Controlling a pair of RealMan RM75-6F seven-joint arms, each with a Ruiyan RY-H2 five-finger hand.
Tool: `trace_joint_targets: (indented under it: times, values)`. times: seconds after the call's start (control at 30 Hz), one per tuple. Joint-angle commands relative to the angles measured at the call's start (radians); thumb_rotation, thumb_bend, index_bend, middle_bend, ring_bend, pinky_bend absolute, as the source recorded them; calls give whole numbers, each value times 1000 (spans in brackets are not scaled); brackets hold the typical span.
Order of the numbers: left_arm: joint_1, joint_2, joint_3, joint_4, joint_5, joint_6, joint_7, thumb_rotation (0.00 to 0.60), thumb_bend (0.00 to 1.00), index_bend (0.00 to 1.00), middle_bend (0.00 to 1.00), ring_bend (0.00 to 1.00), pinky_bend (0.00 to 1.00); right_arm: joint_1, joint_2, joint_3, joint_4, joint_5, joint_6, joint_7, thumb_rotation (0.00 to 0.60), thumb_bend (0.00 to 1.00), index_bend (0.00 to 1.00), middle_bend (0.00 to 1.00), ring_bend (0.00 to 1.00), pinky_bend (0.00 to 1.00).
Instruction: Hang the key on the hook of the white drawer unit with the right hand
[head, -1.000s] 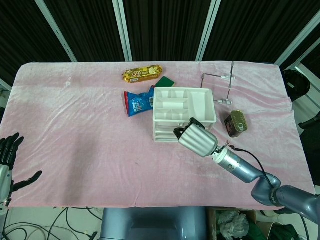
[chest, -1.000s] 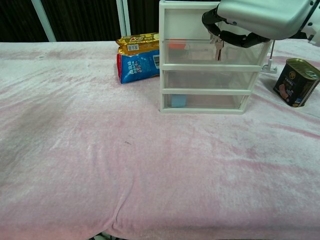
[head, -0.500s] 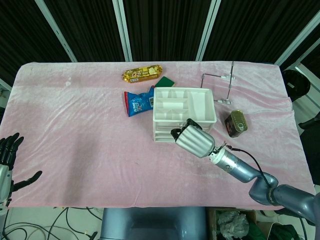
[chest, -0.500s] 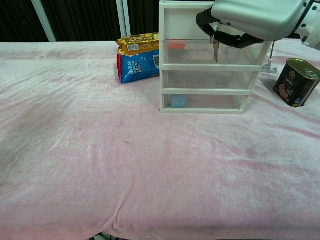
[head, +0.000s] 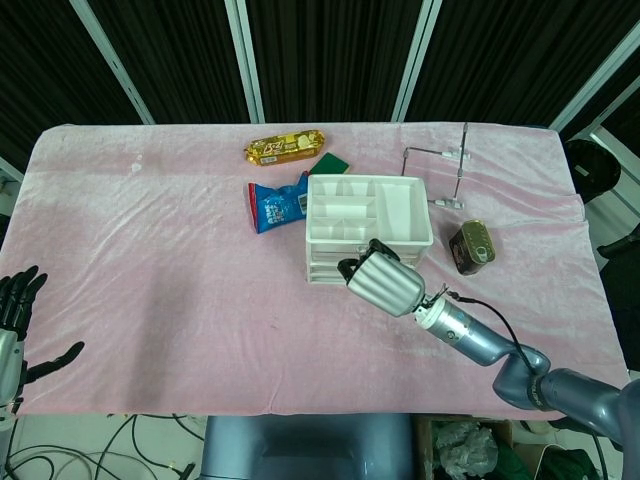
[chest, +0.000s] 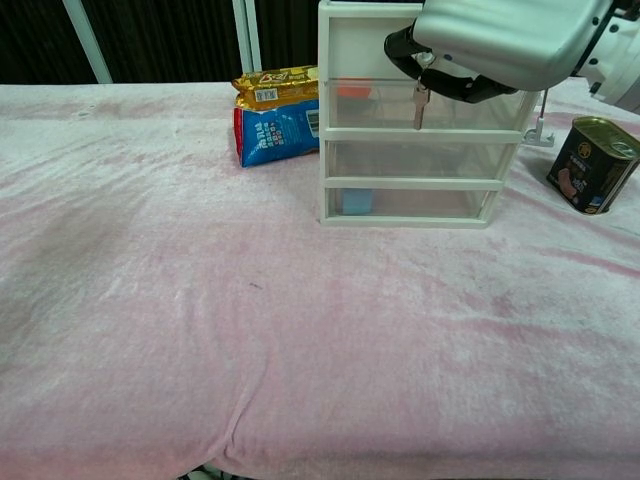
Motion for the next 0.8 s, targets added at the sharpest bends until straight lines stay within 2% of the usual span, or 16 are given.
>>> trace_joint_targets:
  times: [0.03, 0.67, 0.8]
  values:
    - [0, 0, 0, -1, -1, -1, -1, 600, 32, 42, 21, 9, 12, 2, -1, 0, 3, -2, -1, -4, 600, 462, 666, 953, 1000, 882]
    - [0, 1, 0, -1, -1, -3, 1, 600, 33, 42, 21, 9, 12, 8, 9, 10, -6, 14, -11, -17, 600, 462, 666, 953, 1000, 882]
    - [-1, 1, 1, -1, -1, -4, 1, 600, 33, 42, 21, 9, 12, 9, 12, 11, -8, 18, -15, -21, 600, 458, 633, 953, 1000, 882]
